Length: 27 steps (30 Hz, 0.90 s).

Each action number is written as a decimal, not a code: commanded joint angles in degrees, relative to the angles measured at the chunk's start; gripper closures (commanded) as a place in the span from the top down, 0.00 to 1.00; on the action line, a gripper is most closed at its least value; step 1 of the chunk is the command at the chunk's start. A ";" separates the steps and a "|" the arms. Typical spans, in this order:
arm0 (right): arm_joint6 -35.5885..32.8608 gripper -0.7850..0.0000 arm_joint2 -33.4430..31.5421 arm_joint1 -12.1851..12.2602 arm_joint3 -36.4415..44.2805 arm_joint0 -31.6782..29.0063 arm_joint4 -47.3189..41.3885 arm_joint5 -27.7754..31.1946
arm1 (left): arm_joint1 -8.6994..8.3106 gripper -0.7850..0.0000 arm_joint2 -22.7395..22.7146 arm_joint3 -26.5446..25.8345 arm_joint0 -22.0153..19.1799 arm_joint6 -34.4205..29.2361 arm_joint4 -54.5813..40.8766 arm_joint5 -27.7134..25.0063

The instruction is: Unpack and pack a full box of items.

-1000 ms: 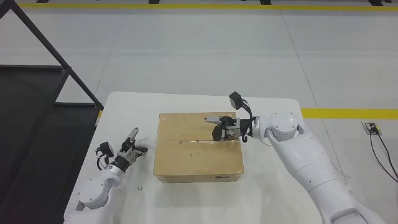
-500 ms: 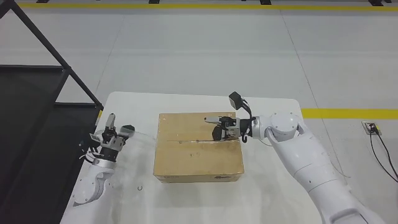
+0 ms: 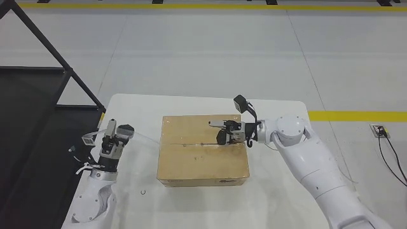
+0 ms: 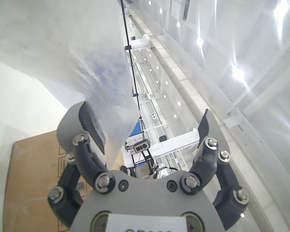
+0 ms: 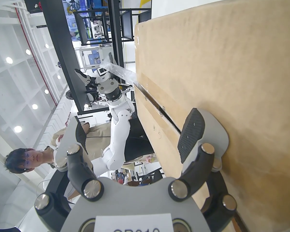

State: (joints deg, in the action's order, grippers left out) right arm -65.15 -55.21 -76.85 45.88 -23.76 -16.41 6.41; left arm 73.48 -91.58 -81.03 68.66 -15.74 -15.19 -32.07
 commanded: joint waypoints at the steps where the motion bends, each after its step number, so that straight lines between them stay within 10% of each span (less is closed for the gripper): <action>1: 0.06 1.00 -0.04 0.02 0.17 -0.16 0.04 -0.02 | 0.02 1.00 0.06 -1.32 0.35 0.47 0.02 0.87; 27: 0.54 1.00 -0.98 0.53 2.20 -1.66 0.73 -0.40 | 0.21 1.00 7.30 -17.86 3.12 4.01 23.67 9.25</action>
State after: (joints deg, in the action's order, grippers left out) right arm -64.59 -56.13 -76.36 48.03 -25.38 -15.74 6.02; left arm 73.66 -84.82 -98.51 71.91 -11.49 7.71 -23.47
